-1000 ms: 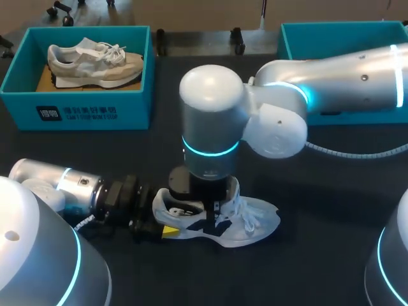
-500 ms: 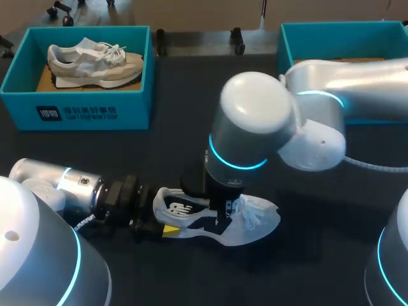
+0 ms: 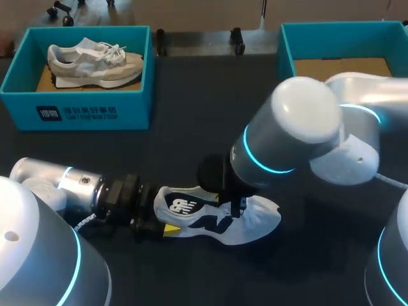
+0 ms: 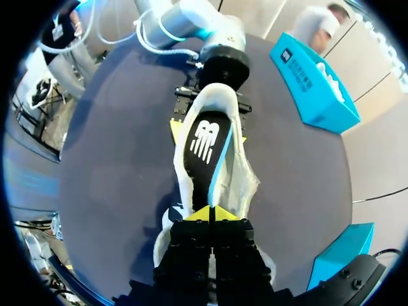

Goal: Take the shoe out of the shoebox, open the shoe tongue, remove and reinsert the insole, then place the shoe into the shoebox

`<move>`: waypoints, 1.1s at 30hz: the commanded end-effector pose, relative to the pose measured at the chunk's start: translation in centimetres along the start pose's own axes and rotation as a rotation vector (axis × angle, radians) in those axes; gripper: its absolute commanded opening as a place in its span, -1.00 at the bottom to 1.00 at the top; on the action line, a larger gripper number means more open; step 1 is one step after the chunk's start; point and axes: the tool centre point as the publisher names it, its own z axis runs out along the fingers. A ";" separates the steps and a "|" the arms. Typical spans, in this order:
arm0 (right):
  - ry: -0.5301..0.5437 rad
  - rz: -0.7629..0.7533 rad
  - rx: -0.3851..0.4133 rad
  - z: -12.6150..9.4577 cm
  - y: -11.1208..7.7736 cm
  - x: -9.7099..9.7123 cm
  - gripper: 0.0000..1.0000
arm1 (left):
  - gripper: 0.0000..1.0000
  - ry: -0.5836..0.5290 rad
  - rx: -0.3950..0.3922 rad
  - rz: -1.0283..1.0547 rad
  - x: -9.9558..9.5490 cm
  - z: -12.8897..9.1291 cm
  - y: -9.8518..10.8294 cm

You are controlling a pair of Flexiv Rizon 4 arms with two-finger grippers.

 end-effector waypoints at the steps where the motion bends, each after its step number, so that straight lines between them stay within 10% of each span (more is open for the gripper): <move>1: 0.004 -0.007 -0.079 -0.7 -0.6 -0.1 -1.00 | -1.00 -0.001 0.002 0.000 0.0 0.0 0.2; 6: 0.027 -0.016 -0.086 -0.8 -0.3 -0.2 -1.00 | -1.00 -0.001 0.002 0.000 0.0 0.0 0.2; 9: 0.049 -0.038 -0.063 -0.5 0.5 -0.2 -0.37 | -1.00 -0.001 0.002 0.000 0.0 0.0 0.2; 33: 0.200 -0.049 0.127 1.3 4.3 0.2 -0.46 | -1.00 -0.001 0.002 0.000 0.0 0.0 0.2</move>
